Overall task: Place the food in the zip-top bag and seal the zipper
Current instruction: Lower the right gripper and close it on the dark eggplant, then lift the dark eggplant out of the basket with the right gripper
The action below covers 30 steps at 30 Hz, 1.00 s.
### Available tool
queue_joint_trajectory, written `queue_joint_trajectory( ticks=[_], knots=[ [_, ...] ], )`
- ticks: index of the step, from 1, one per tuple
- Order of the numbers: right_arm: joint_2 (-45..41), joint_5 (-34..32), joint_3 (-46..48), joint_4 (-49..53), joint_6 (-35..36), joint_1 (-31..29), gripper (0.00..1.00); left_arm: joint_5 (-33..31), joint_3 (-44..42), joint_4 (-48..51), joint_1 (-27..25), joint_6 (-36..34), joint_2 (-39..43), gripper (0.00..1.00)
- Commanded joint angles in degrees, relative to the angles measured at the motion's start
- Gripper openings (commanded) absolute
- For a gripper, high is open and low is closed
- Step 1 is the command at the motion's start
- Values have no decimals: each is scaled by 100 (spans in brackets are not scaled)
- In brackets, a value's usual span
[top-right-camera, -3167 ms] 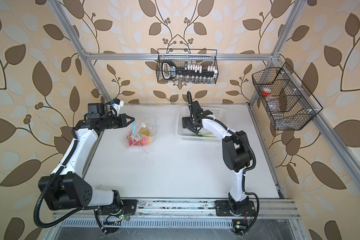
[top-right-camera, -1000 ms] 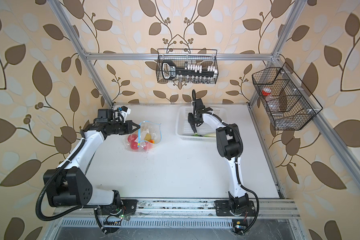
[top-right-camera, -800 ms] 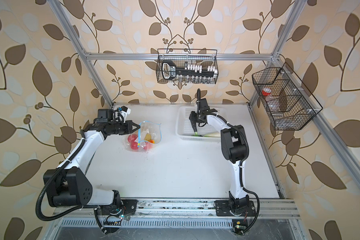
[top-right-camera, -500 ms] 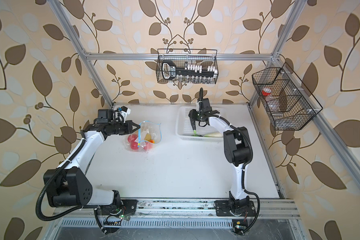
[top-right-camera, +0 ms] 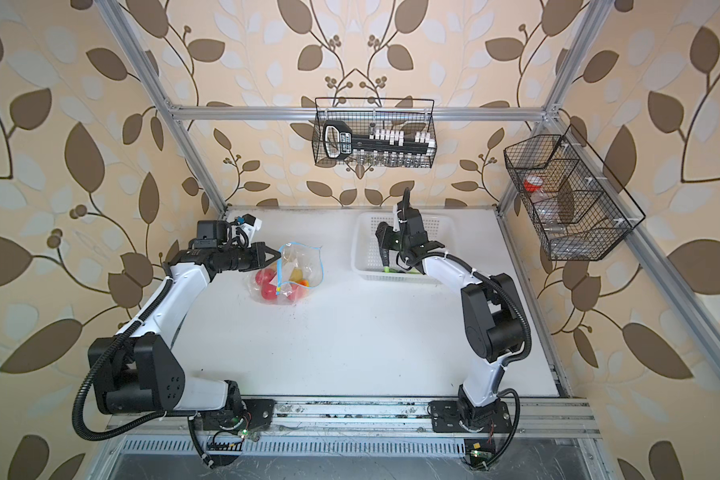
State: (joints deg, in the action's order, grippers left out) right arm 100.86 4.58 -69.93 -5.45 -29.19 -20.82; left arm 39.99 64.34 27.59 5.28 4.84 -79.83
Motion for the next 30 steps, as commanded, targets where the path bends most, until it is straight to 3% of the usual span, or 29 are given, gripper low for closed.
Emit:
queue_joint_trajectory(
  ticks=[1,11,30],
  knots=[
    [-293,-515,175,-525,-69,-97,31,-17,-26,-117,17,26,107,0],
    [-1168,-1136,619,-976,-118,-404,31,-66,-47,-93,14,-27,128,0],
    [-2480,-1515,1460,-1912,-261,-1160,29,70,-59,-115,17,7,196,0]
  ],
)
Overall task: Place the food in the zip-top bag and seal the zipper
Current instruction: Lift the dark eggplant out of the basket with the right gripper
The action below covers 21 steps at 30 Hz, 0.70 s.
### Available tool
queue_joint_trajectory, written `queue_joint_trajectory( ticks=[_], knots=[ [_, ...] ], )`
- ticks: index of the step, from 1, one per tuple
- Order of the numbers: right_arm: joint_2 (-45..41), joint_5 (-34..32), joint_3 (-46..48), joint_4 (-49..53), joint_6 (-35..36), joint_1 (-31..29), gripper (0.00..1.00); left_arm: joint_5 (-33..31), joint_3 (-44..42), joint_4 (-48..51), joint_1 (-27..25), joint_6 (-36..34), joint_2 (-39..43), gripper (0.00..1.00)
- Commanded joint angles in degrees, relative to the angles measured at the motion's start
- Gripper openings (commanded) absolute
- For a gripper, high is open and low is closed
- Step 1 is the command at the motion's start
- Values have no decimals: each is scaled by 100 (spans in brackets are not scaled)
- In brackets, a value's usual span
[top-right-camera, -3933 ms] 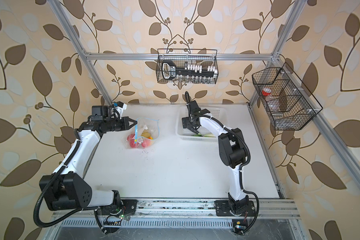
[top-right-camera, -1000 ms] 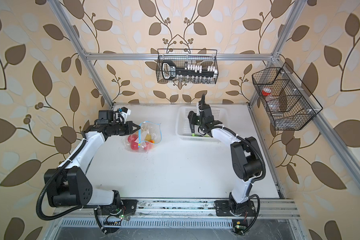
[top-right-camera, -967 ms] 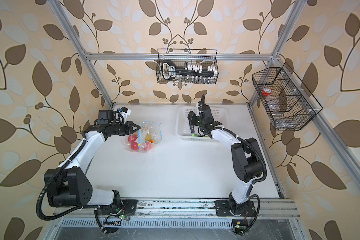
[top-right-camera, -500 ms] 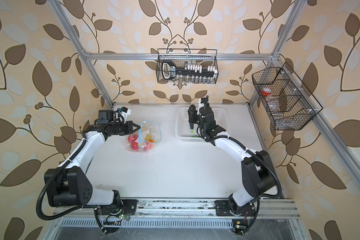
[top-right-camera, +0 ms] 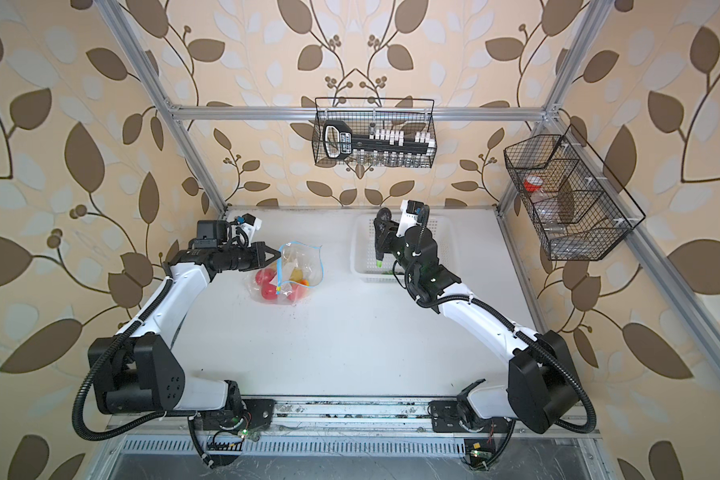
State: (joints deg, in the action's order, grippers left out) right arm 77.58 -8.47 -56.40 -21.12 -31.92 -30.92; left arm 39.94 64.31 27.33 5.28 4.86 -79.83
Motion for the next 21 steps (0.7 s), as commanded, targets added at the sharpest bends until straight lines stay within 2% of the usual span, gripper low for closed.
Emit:
queue_joint_trajectory(
  ticks=[1,8,21],
  knots=[
    [-172,-224,125,-435,26,-229,29,87,-59,-88,16,15,204,0],
    [-135,-146,147,-931,71,-707,29,88,-85,-109,17,-12,233,0],
    [-49,-613,317,-1610,307,-1518,27,84,-198,-187,87,-73,376,0]
  ],
)
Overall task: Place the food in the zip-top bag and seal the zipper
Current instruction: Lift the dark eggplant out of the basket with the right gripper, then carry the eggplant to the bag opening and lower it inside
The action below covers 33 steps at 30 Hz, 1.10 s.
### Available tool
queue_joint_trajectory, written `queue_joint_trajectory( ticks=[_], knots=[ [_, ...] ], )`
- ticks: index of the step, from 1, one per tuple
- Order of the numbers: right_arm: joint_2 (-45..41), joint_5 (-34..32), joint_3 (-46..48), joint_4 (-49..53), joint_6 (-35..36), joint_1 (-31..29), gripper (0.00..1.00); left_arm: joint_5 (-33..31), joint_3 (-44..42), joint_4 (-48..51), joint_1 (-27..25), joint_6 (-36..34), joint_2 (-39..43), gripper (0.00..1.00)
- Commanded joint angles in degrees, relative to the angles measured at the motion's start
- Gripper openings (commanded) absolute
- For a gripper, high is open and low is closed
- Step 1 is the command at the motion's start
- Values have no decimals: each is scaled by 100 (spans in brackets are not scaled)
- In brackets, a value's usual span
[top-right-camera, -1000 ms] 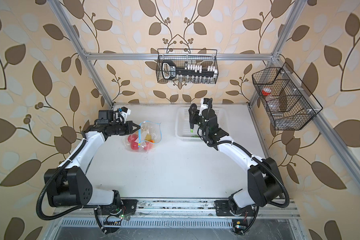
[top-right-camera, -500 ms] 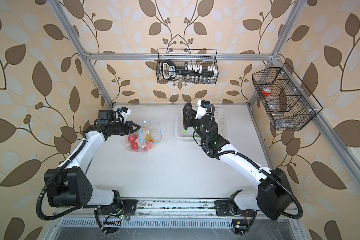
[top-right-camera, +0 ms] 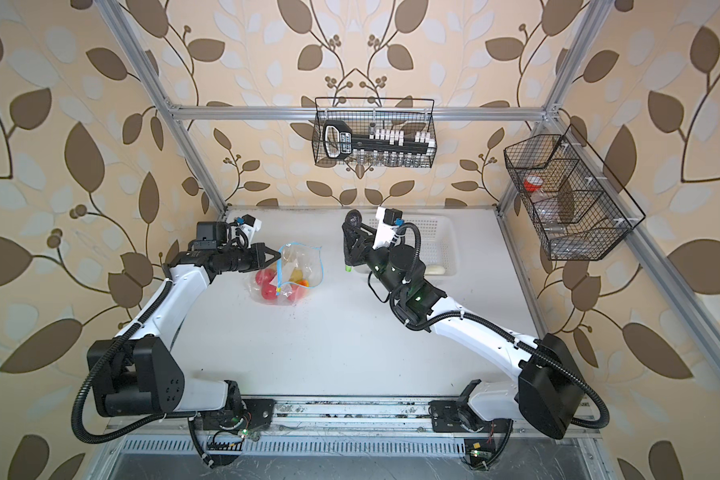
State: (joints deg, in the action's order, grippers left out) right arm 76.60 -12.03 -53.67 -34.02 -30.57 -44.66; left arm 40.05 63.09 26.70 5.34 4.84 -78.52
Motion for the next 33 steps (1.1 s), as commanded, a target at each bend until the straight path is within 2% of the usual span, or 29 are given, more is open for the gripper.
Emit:
queue_joint_trajectory(
  ticks=[1,5,17,33],
  knots=[
    [62,-326,47,-319,190,-199,26,82,-77,-123,81,-67,249,0],
    [180,-585,20,-481,335,-445,26,108,-71,-121,92,-95,266,0],
    [1251,-668,-906,-697,699,-789,25,151,-69,-62,164,-124,426,0],
    [2289,-590,-1718,-820,934,-943,24,411,12,-36,191,74,555,0]
  ],
)
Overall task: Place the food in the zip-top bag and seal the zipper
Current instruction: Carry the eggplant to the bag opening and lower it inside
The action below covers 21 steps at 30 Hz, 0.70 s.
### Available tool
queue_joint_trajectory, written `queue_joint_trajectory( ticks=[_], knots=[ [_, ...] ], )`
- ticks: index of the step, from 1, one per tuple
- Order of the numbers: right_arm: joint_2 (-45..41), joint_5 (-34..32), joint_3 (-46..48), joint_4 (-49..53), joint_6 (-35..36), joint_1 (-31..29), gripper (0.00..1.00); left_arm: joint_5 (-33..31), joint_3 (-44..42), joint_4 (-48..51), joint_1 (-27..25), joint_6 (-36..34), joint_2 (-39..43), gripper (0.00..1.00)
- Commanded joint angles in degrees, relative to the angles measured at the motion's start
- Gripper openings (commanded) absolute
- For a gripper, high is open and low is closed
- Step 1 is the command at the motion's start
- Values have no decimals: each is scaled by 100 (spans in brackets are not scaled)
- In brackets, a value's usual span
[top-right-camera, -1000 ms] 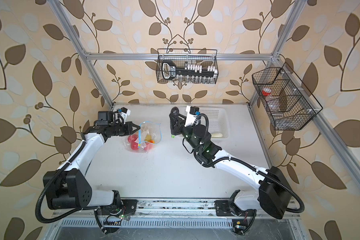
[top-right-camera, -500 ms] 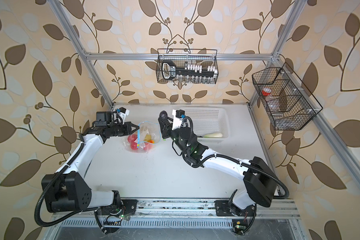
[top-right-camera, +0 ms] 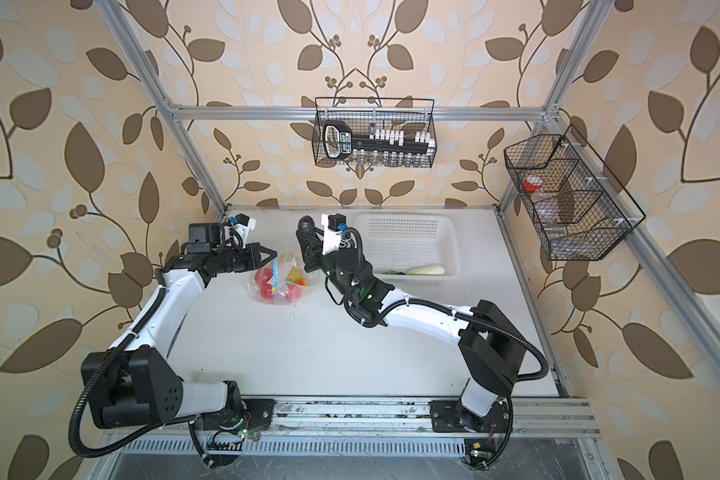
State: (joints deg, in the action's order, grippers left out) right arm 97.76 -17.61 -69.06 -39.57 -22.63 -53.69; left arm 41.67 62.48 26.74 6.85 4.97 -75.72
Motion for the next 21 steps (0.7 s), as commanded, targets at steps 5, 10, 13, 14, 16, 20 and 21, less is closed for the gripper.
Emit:
queue_joint_trajectory(
  ticks=[5,10,13,14,16,20,21],
  knots=[
    [514,21,-580,-316,202,-41,23,360,162,8,44,194,356,0],
    [799,35,-774,-516,132,-49,23,578,246,-19,36,416,307,0],
    [1021,29,-865,-653,117,-45,23,562,347,96,40,417,269,0],
    [1113,63,-942,-628,135,-53,23,561,372,124,44,417,273,0],
    [1261,86,-1086,-559,113,-49,22,558,428,164,41,427,293,0],
    [1471,124,-1125,-709,44,-53,23,587,583,106,44,617,232,0],
    [1514,141,-1156,-695,53,-45,23,625,647,104,39,657,187,0]
  ],
)
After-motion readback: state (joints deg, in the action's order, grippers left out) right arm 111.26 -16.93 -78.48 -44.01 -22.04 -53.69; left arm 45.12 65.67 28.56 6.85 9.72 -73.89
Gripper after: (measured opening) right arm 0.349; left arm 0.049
